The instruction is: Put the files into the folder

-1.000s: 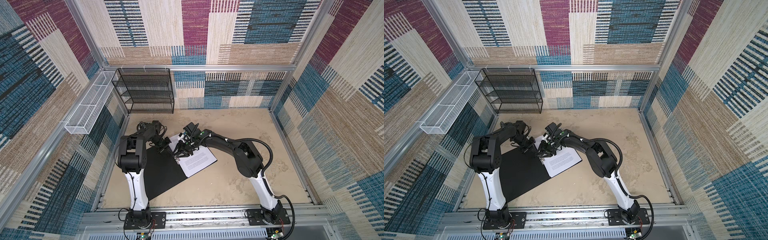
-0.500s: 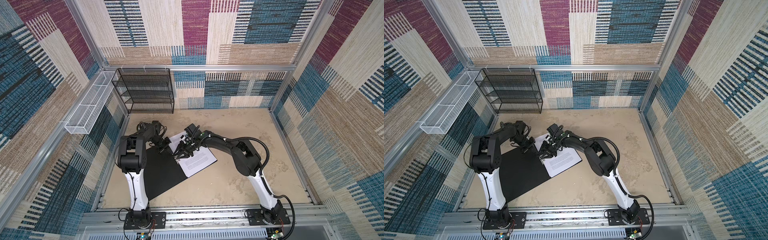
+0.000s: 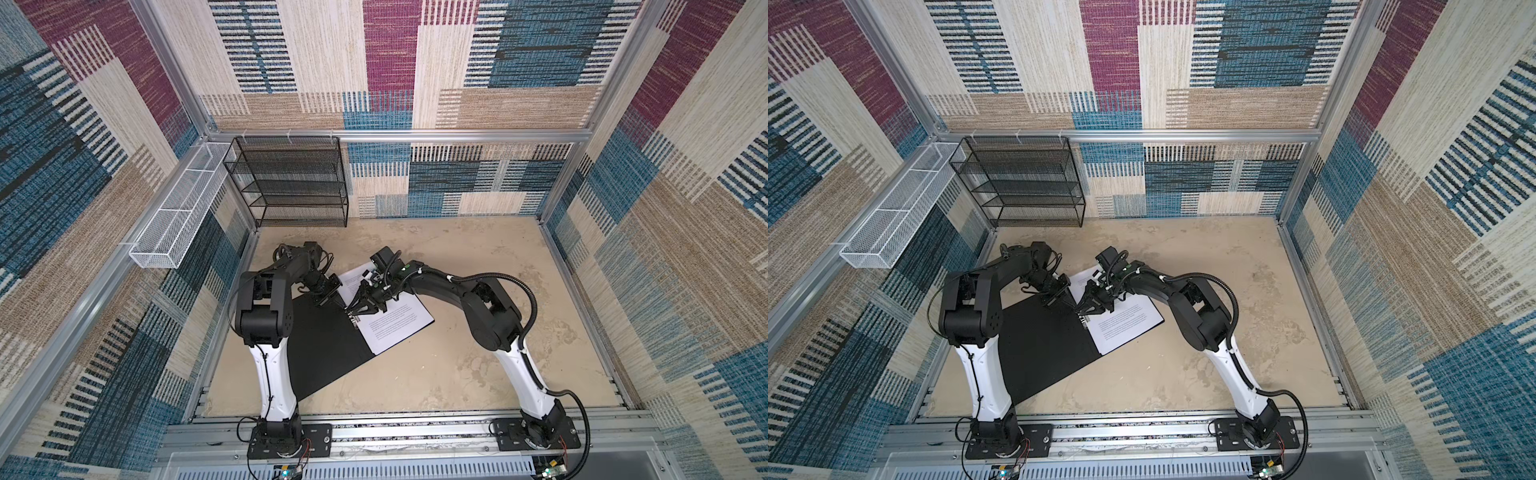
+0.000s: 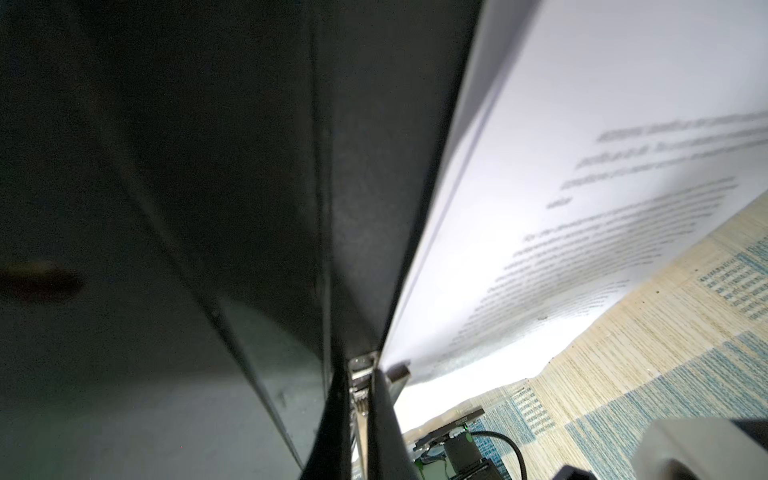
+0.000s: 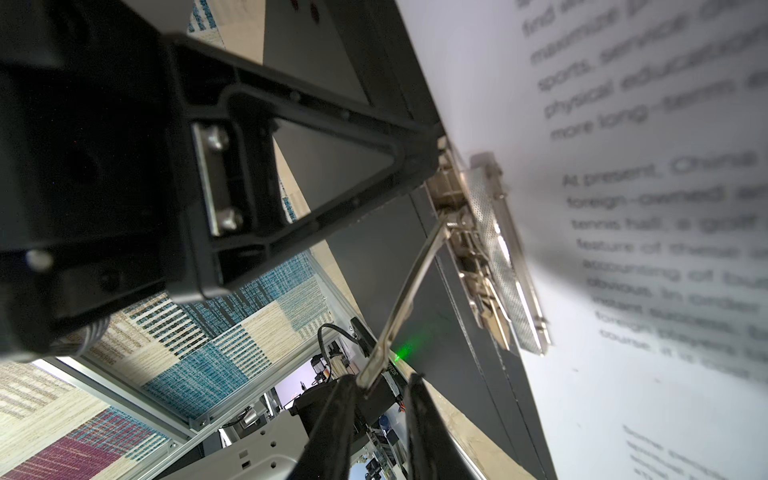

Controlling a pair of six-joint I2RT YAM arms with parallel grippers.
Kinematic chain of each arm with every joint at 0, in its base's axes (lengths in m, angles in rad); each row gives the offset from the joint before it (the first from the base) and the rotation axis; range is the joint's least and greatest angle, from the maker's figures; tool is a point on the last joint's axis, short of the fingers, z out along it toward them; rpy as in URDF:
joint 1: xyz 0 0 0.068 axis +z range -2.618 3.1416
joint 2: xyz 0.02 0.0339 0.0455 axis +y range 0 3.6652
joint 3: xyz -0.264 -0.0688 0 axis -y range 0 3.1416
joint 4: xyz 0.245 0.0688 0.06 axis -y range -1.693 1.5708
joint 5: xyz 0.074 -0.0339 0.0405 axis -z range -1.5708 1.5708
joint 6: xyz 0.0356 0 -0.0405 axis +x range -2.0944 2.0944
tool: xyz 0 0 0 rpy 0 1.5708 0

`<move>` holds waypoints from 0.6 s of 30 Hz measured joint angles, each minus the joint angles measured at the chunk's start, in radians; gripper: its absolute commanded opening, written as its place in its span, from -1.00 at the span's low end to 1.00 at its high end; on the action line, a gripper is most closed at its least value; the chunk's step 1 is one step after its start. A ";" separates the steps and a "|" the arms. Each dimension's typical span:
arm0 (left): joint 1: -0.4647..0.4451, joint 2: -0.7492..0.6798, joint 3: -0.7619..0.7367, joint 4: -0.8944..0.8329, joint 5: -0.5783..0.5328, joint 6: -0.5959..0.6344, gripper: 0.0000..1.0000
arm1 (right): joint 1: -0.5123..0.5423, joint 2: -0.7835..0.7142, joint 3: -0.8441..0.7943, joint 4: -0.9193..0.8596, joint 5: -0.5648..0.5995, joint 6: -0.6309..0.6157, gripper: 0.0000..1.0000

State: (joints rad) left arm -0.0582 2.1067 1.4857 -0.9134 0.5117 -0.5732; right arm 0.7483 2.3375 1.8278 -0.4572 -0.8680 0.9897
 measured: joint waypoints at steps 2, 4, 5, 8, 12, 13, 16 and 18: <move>0.000 0.000 0.000 0.000 0.000 0.000 -0.98 | -0.002 0.003 0.000 0.004 -0.003 0.000 -0.49; 0.000 0.000 -0.001 0.000 0.000 0.000 -0.99 | -0.002 0.008 0.000 0.010 -0.007 0.004 -0.48; 0.000 0.000 -0.002 0.000 0.000 0.000 -0.99 | -0.003 0.010 0.000 0.012 -0.011 0.005 -0.48; 0.000 0.000 -0.002 0.001 0.000 0.000 -0.99 | -0.004 0.017 0.011 0.014 -0.015 0.008 -0.48; 0.000 0.001 -0.003 0.001 0.000 0.000 -0.99 | -0.005 0.026 0.024 0.017 -0.023 0.014 -0.47; -0.001 0.001 -0.003 0.001 0.001 0.000 -0.99 | -0.007 0.029 0.029 0.017 -0.023 0.015 -0.47; -0.005 0.007 -0.003 -0.001 0.031 0.000 -0.99 | -0.010 0.032 0.038 0.017 -0.027 0.018 -0.47; -0.006 0.008 -0.003 0.000 0.043 0.000 -0.99 | -0.011 0.032 0.039 0.018 -0.029 0.019 -0.48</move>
State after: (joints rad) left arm -0.0639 2.1143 1.4822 -0.9131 0.5545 -0.5732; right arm 0.7376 2.3695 1.8671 -0.4393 -0.8974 1.0084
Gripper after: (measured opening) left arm 0.049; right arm 0.265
